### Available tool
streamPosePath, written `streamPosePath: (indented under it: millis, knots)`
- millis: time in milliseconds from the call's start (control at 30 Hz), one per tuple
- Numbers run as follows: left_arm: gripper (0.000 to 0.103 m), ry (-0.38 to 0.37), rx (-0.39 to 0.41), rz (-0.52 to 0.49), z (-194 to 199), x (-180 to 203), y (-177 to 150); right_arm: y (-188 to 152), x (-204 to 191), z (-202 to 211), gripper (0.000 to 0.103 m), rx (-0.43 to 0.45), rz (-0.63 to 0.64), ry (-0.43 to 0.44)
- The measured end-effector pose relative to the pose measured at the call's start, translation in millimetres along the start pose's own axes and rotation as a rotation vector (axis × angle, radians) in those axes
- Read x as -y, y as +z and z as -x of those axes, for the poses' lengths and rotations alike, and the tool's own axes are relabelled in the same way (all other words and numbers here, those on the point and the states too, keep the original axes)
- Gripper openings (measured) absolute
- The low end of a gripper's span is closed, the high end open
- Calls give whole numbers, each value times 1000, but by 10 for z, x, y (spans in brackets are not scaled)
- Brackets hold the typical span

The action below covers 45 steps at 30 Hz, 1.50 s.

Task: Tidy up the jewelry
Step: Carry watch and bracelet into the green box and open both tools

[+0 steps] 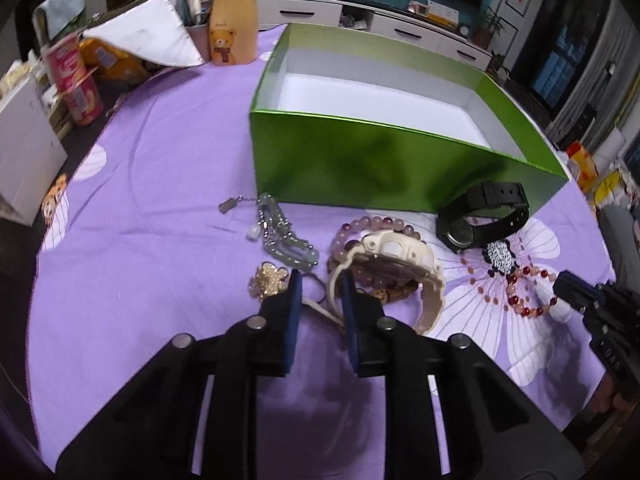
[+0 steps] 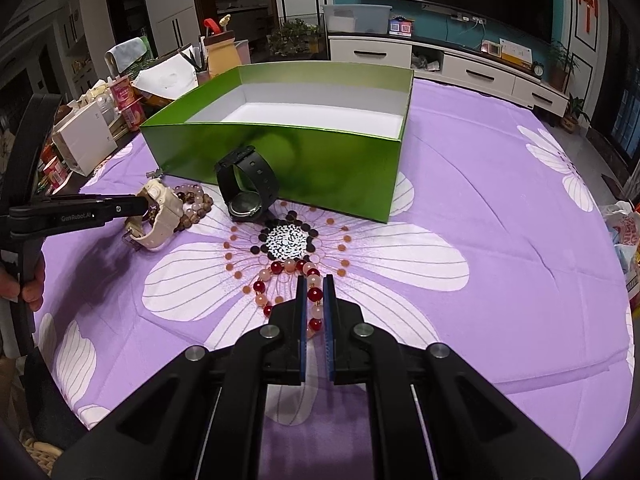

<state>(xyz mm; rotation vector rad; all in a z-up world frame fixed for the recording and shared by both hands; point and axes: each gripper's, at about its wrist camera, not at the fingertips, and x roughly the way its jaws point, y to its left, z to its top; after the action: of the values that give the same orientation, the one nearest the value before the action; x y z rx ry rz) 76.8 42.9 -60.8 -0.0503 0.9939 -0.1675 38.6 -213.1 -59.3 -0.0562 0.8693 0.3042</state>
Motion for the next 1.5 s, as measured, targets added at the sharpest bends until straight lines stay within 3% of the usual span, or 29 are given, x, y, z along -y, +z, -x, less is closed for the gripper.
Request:
streamPosePath:
  millis: [133, 300, 500, 933, 1233, 1500]
  knots:
    - [15, -8, 4, -28, 13, 44, -17, 6, 9, 13, 7, 4, -6, 1]
    - [13, -60, 43, 51, 157, -52, -36, 39, -11, 97, 7, 29, 1, -5]
    - [13, -83, 114, 78, 450, -81, 11, 118, -13, 268, 7, 78, 11, -15]
    - [13, -87, 218, 84, 785, -108, 479, 626, 7, 634, 7, 238, 77, -76]
    - [13, -92, 214, 55, 576, 50, 972, 1091, 106, 634, 7, 306, 69, -49]
    - [13, -74, 156, 38, 101, 203, 1287, 1426, 84, 238, 7, 262, 77, -8]
